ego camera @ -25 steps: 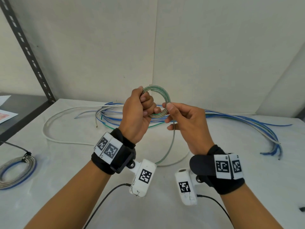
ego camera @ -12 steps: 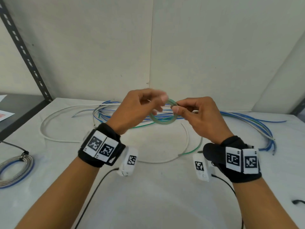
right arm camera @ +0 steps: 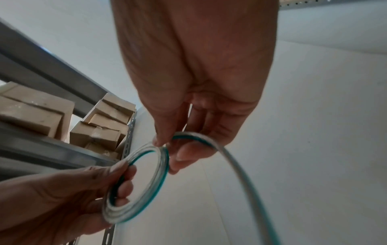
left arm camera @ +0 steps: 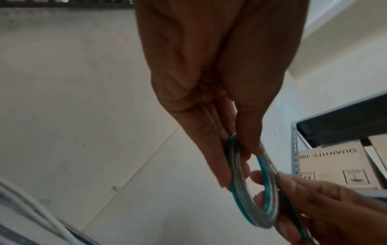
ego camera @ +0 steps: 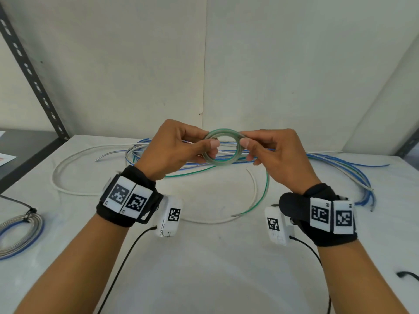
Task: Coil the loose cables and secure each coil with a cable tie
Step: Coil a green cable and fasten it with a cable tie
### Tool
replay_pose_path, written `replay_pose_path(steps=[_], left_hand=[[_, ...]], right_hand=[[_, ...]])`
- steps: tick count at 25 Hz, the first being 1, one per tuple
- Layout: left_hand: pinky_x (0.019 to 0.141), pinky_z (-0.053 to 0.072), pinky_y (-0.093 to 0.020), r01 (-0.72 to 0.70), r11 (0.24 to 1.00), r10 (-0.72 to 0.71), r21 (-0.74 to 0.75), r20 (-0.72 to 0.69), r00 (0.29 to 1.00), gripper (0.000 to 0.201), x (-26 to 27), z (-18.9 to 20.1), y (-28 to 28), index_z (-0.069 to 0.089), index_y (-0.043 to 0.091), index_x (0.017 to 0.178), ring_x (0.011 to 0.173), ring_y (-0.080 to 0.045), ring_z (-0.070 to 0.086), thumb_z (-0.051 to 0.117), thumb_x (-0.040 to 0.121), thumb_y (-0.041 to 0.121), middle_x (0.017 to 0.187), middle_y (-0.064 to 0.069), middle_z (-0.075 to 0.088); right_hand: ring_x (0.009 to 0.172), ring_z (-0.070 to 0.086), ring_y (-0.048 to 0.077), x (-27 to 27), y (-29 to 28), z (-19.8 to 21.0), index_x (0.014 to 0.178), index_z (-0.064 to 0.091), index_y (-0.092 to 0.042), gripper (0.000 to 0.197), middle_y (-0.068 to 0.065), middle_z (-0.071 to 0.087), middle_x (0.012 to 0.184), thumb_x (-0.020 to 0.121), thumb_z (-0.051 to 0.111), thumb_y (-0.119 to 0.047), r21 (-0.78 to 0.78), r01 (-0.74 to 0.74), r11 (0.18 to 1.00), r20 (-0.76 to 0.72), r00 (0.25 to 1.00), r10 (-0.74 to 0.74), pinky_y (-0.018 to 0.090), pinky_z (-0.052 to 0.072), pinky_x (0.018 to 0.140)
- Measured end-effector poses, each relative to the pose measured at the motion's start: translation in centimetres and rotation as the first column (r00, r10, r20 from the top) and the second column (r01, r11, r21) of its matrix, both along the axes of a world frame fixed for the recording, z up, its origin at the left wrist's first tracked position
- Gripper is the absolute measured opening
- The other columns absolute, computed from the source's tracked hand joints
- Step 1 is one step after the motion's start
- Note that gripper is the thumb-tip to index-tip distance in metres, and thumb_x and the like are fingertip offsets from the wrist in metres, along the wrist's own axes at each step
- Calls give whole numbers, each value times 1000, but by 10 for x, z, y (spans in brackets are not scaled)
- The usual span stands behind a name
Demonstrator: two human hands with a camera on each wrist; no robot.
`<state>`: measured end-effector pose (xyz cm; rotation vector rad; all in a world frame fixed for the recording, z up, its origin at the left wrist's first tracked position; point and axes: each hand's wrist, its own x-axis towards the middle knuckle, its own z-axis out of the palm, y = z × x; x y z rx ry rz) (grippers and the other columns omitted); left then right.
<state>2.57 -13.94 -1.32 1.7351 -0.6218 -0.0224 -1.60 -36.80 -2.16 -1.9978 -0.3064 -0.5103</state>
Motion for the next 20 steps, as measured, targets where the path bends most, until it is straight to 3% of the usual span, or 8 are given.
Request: replay_pose_path(steps=[3, 6, 11, 13, 14, 16, 20], left_hand=[[73, 61, -34, -1, 994, -4, -108, -51, 999, 20, 1, 0, -1, 76, -4, 98, 80, -27, 74, 72, 90, 14, 89, -22, 76], [73, 63, -34, -8, 988, -4, -153, -78, 997, 20, 1, 0, -2, 75, -4, 101, 81, -27, 75, 71, 91, 13, 89, -21, 76], [82, 62, -41, 25, 990, -38, -138, -93, 995, 22, 1, -1, -3, 74, -4, 100, 85, -31, 75, 71, 89, 16, 90, -20, 76], [86, 61, -42, 41, 996, -46, -79, -75, 996, 23, 1, -2, -4, 74, -2, 104, 88, -34, 74, 74, 88, 15, 92, -22, 76], [87, 61, -43, 43, 998, -46, -51, -58, 997, 23, 1, -2, -4, 75, 0, 105, 88, -33, 73, 75, 87, 14, 92, -22, 76], [88, 60, -45, 40, 999, -40, 9, -10, 999, 20, 1, -2, -4, 77, 3, 103, 86, -31, 74, 76, 87, 14, 89, -21, 76], [80, 61, -35, -26, 990, 11, 142, 104, 994, 10, 2, -3, -3, 79, 10, 94, 76, -19, 76, 78, 86, 17, 79, -7, 78]], right_hand=[[62, 63, 14, -1, 9, -1, 104, 76, -14, 14, 4, 77, 87, 97, 64, -16, 148, -22, 989, 5, 1000, 21, 24, 52, 54], [63, 61, 13, -1, 16, -3, 101, 77, -18, 14, 3, 77, 88, 98, 64, -19, 177, -19, 984, 21, 1000, 15, 27, 52, 53], [64, 60, 5, -1, 13, -2, 95, 78, -15, 17, -3, 75, 78, 98, 64, -23, 100, 40, 994, 44, 998, -45, 23, 48, 56], [65, 61, 6, -1, 11, -2, 94, 78, -15, 17, -7, 73, 76, 99, 64, -23, -13, 59, 998, 58, 997, -58, 24, 48, 57], [67, 61, 9, -1, 11, -3, 93, 78, -16, 17, -7, 73, 75, 98, 64, -24, -88, 59, 994, 76, 996, -53, 25, 47, 57], [64, 58, 7, -2, 14, -5, 93, 78, -17, 14, -8, 69, 72, 97, 66, -23, -194, 31, 981, 91, 996, -14, 15, 38, 56], [57, 53, 1, -3, 20, -8, 100, 79, -14, 13, -18, 62, 67, 95, 69, -21, -221, 2, 975, 72, 997, 14, 7, 34, 53]])
